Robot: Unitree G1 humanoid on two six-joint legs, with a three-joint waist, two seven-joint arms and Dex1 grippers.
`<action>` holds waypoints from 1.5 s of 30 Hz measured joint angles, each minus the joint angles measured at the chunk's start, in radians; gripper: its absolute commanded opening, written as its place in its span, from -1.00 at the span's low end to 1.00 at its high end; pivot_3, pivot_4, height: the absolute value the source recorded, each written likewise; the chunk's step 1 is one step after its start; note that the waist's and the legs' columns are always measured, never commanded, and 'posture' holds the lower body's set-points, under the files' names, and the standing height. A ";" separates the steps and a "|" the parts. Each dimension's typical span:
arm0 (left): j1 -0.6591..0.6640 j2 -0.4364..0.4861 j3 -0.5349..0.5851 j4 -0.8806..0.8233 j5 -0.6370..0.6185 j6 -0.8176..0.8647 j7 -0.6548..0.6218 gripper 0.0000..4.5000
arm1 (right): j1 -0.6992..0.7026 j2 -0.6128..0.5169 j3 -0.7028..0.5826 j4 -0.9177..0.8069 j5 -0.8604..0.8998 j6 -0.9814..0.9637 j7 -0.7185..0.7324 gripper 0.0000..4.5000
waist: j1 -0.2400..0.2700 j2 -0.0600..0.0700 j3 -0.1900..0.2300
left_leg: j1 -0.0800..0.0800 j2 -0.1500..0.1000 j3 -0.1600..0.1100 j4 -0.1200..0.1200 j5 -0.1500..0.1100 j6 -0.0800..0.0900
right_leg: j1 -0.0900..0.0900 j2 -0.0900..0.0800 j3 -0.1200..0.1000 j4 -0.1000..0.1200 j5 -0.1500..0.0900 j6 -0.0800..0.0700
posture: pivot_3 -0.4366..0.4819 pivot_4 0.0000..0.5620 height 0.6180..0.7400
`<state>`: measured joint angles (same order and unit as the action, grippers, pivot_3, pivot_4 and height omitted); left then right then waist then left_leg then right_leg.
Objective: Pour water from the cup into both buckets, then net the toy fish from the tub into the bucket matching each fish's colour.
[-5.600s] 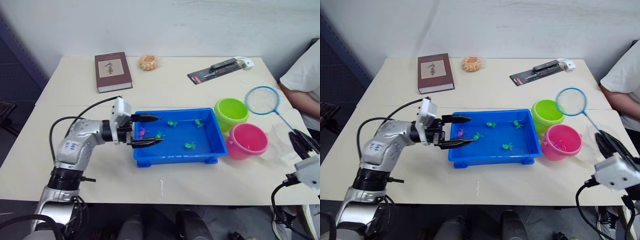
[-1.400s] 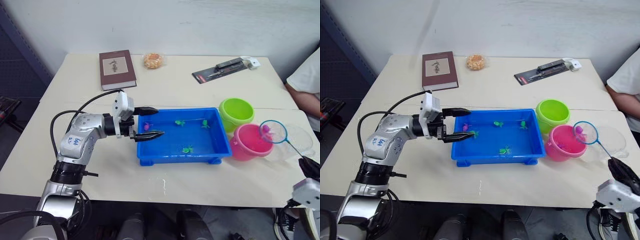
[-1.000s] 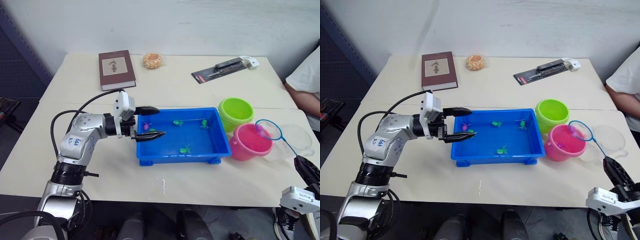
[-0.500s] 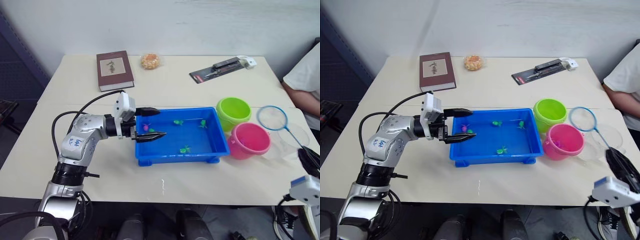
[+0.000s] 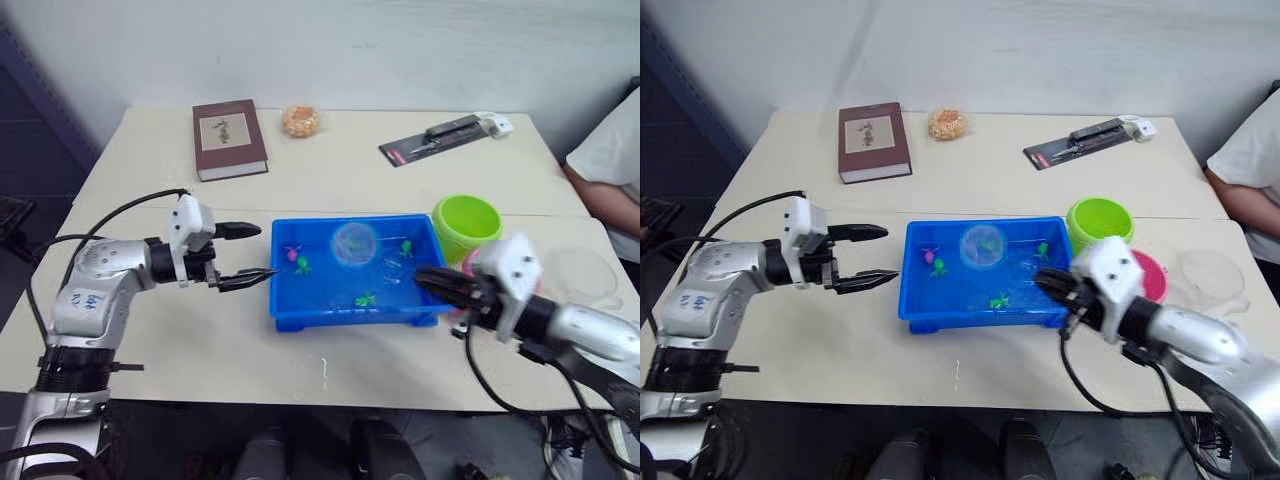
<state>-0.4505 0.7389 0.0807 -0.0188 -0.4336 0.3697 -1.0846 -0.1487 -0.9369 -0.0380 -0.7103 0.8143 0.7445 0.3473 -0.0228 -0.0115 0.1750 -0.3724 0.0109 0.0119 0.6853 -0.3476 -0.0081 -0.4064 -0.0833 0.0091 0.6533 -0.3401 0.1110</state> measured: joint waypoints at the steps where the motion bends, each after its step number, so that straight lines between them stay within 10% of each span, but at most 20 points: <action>1: 0.003 0.007 -0.001 -0.010 0.001 0.004 0.000 1.00 | -0.046 0.021 0.040 0.010 -0.002 0.036 -0.007 -1.00 | 0.000 0.000 0.000 | -0.001 0.000 0.000 0.000 0.000 0.000 | -0.001 0.000 0.000 0.000 0.000 0.000 | -0.05 -0.47 0.97; 15: 0.025 0.027 -0.002 -0.084 -0.002 0.056 0.024 1.00 | -0.339 0.281 0.372 0.196 -0.297 0.182 -0.035 -1.00 | -0.006 0.000 0.000 | -0.003 -0.001 0.001 -0.001 0.000 0.000 | -0.005 0.001 -0.002 0.002 0.000 0.000 | -0.05 -0.47 0.97; 34: 0.028 0.023 -0.003 -0.079 -0.002 0.057 0.037 1.00 | -0.355 0.138 0.258 0.179 -0.472 0.329 0.027 -1.00 | -0.005 0.000 0.000 | -0.004 -0.002 0.001 -0.001 0.000 0.000 | -0.005 0.001 -0.002 0.002 0.000 0.000 | -0.05 -0.47 0.97; 45: 0.031 0.020 -0.003 -0.079 -0.002 0.056 0.037 1.00 | -0.377 0.248 0.219 0.117 -0.387 0.368 0.093 -1.00 | -0.005 0.000 0.000 | -0.003 -0.001 0.001 -0.001 0.000 0.000 | -0.005 0.000 -0.002 0.002 0.000 0.000 | -0.05 -0.47 0.97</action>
<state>-0.4192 0.7590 0.0774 -0.0978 -0.4355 0.4258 -1.0471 -0.5258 -0.6892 0.1809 -0.5933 0.4270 1.1124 0.4405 -0.0278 -0.0116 0.1750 -0.3758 0.0100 0.0129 0.6842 -0.3474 -0.0084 -0.4112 -0.0829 0.0074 0.6549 -0.3401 0.1109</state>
